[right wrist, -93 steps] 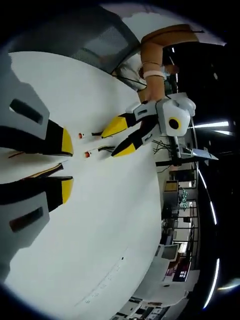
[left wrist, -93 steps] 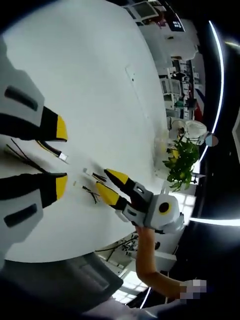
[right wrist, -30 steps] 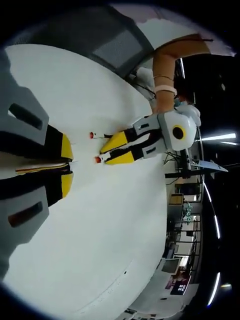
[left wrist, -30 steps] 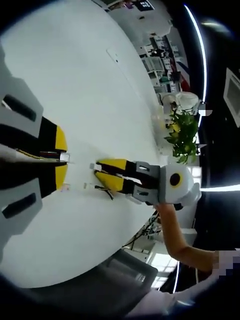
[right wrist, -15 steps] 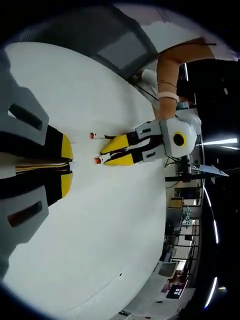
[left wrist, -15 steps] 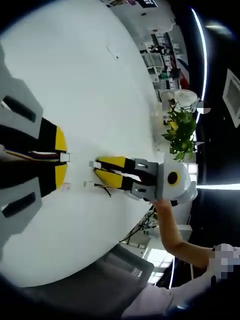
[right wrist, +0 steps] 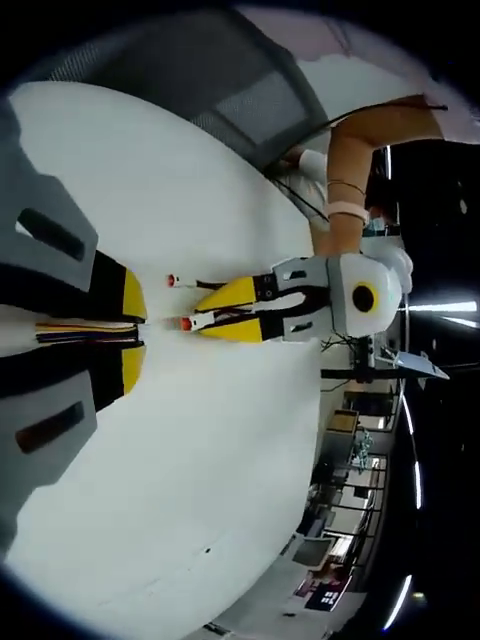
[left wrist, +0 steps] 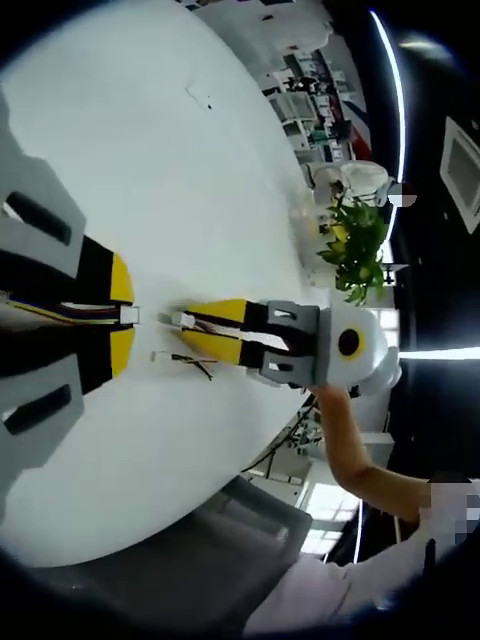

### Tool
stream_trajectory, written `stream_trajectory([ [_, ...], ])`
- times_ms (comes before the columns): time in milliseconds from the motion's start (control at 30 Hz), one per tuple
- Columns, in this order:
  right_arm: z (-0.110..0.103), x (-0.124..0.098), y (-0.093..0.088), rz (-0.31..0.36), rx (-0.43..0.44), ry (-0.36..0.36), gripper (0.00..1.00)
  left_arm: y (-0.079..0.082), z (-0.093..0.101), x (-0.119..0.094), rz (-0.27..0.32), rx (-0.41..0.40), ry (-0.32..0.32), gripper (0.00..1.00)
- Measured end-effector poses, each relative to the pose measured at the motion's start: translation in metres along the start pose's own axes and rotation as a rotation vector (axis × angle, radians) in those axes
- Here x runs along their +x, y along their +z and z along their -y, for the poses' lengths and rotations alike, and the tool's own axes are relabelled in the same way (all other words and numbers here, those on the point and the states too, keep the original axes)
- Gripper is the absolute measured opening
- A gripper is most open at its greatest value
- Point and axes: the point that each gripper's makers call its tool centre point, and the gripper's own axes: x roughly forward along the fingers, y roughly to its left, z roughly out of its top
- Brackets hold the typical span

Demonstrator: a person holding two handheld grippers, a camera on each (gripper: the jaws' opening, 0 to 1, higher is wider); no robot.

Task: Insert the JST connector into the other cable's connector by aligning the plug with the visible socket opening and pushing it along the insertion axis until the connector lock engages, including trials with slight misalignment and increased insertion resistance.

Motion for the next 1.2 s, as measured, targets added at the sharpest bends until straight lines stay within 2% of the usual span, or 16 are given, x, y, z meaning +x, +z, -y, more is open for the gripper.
stream_trajectory([
  [100,-0.0009,-0.0004,0.0038,-0.001,-0.015,0.001,0.03,0.0048,0.0018,0.0007,-0.003,0.017,-0.008,0.0],
  [267,-0.0014,-0.0007,0.0095,0.001,-0.023,0.004,0.03,0.001,-0.0042,0.0017,-0.012,0.014,-0.019,0.0],
  [1200,-0.0025,0.0087,0.0089,-0.003,-0.015,0.032,0.04,0.0002,-0.0024,0.0076,-0.034,0.066,-0.054,0.0],
])
